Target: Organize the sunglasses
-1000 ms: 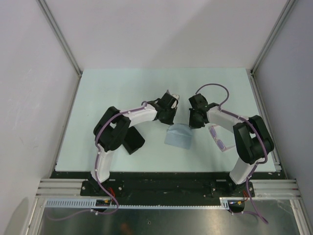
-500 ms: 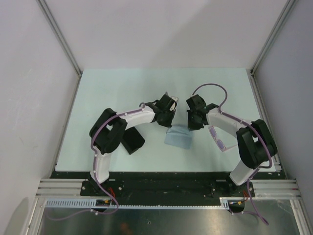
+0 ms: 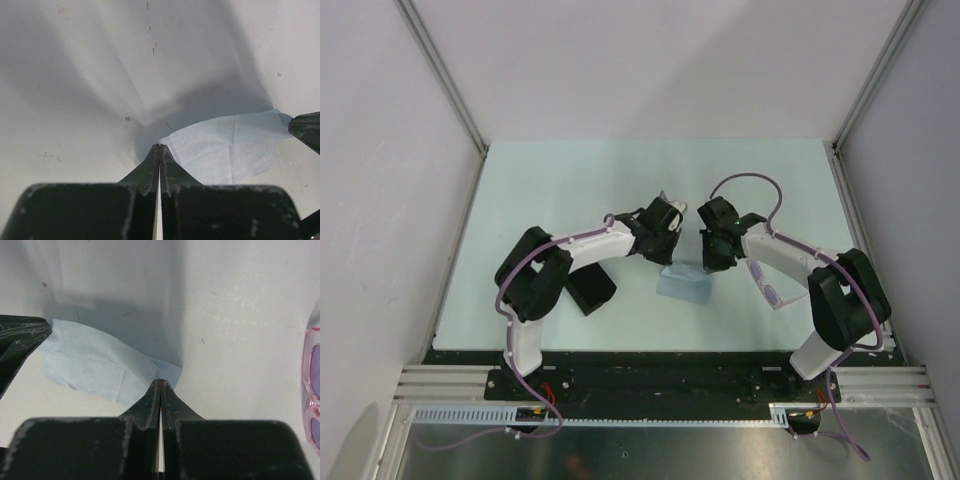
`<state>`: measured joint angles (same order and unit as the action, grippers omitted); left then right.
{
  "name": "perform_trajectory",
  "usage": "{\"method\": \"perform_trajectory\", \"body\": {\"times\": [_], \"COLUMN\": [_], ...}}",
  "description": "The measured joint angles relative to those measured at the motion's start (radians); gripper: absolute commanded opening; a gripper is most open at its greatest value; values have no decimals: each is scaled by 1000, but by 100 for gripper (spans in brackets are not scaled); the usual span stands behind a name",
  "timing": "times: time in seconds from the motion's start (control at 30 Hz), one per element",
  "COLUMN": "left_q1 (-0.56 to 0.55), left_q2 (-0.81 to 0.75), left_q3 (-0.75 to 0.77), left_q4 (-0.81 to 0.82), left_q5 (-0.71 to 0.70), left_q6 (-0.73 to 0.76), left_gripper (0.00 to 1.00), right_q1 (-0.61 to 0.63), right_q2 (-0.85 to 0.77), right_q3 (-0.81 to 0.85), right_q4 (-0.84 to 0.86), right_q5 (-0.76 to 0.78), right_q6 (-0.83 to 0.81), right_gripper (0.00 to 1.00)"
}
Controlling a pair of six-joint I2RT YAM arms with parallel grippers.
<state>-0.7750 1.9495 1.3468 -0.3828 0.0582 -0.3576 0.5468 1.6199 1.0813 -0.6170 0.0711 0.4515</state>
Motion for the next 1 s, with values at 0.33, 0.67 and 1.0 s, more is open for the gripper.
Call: {"method": "perform_trajectory", "body": {"times": [0.33,0.67,1.0], "left_q1": [-18,-31,-38], "left_q2": [-2,-18,-52], "left_q3": [-29,-48,-78], "left_q4": [-1,0,-1], "left_q5": [-3,-4,-14], "left_q6": [0,1,1], "left_gripper": [1,1,10], "right_q1": [27,48,50], "right_q2": [0,-1,-16], "right_q3": [-4,-37,-43], "right_q4": [-25,-42,-47], "right_q5": [-9,-20,-28], "right_q6": [11,26,26], "right_gripper": [6,19,23]}}
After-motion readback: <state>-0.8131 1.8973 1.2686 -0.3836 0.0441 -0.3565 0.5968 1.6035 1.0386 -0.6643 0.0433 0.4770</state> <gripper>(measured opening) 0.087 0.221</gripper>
